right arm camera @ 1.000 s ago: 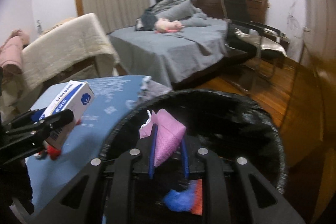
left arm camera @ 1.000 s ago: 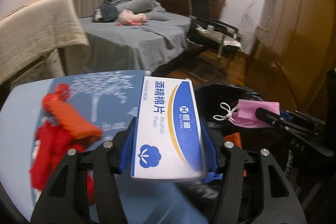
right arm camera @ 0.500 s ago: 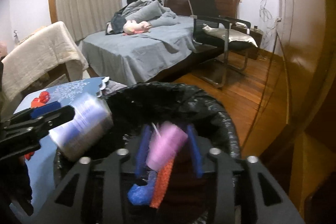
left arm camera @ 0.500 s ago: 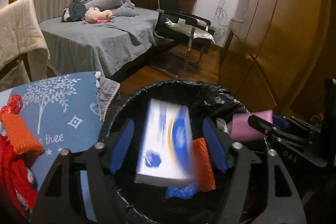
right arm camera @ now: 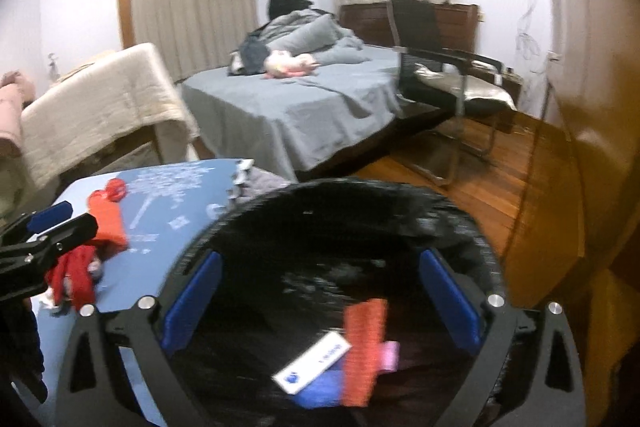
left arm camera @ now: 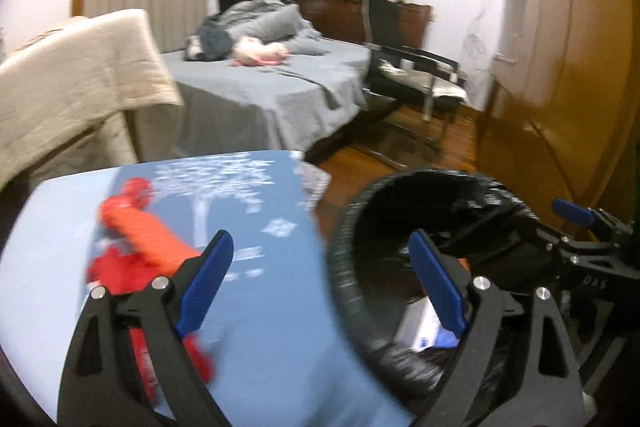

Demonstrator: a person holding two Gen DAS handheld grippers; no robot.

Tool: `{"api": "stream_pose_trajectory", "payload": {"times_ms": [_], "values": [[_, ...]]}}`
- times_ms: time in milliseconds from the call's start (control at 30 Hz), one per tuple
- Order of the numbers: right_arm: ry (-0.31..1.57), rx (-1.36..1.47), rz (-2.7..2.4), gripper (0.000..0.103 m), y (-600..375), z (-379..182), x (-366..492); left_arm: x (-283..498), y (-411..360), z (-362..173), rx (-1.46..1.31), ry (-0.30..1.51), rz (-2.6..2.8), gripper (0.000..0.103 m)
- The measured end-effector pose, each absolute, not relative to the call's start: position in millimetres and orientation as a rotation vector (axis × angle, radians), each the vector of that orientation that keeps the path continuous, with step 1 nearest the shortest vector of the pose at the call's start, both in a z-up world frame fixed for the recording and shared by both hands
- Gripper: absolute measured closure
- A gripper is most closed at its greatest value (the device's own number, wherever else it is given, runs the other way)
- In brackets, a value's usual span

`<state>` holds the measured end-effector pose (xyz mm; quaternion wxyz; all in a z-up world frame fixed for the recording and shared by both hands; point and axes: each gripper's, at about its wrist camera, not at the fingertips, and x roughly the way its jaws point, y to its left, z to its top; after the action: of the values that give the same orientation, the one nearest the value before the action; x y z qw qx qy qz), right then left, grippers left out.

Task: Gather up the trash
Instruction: 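Drop the pink mask and white box into the trash bin with both tools, then move both tools back over the table toward the red gloves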

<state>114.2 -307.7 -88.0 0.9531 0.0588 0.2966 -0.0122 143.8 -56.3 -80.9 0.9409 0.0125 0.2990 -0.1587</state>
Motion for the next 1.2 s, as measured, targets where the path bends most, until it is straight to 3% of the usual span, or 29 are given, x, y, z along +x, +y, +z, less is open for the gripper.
{"api": "stream_pose_trajectory", "payload": {"times_ms": [467,800,1033,1200], "values": [[0.612,0.051,0.248,0.006,-177.7,-90.5,132.9,117.6,82.0,-82.2,-0.01,0.596,-0.017,0.017],[0.635,0.017,0.315,0.006,-138.8,-99.7,146.9,125.8,110.6,-99.0,-0.061,0.633,0.004,0.034],[0.645,0.007,0.319,0.006,-131.2,-104.5,153.8,139.6,100.3,-109.0,-0.066,0.644,-0.034,0.038],[0.653,0.009,0.315,0.006,-130.6,-106.7,157.9,155.8,92.7,-122.2,-0.062,0.681,-0.066,0.054]]}}
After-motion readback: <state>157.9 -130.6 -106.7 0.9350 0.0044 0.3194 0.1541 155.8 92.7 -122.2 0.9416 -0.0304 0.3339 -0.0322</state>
